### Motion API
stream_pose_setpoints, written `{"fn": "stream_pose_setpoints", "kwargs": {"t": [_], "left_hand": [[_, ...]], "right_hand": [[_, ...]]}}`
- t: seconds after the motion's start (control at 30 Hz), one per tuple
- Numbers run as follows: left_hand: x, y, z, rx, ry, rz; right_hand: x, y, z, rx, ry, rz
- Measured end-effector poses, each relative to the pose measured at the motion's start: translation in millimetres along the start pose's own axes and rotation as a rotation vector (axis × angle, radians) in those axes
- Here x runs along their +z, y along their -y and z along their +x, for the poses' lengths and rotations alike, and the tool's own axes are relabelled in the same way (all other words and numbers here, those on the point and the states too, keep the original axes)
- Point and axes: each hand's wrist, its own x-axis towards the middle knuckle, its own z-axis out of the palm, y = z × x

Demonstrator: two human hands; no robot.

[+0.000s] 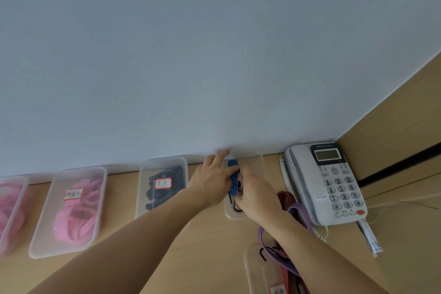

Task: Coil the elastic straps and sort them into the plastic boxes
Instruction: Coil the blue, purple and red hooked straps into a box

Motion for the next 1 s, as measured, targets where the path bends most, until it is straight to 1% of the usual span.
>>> {"fn": "stream_pose_setpoints", "kwargs": {"t": [0.13, 0.33, 0.5, 0.67, 0.77, 0.87, 1.0], "left_hand": [[2, 1, 0, -0.017, 0.010, -0.034], [3, 3, 0, -0.013, 0.006, -0.064], [-1, 3, 1, 0.006, 0.000, -0.051], [-7, 0, -2, -0.007, -0.011, 0.002], [-17, -12, -4, -0.016, -0.047, 0.041], [-30, -34, -5, 0.007, -0.059, 0.050], [-41, -73, -17, -0.015, -0.012, -0.056]], "right_hand": [[2, 0, 0, 0.059, 0.013, 0.133], [4, -5, 3, 0.055, -0.069, 0.177], [1, -8, 3, 0.014, -0.031, 0.123], [-13, -11, -5, -0.026, -0.095, 0.155], [-28, -19, -16, -0.055, -0.167, 0.130], [-49, -33, -30, -0.050, -0.227, 0.057], [-70, -54, -57, -0.052, -0.211, 0.067]]}}
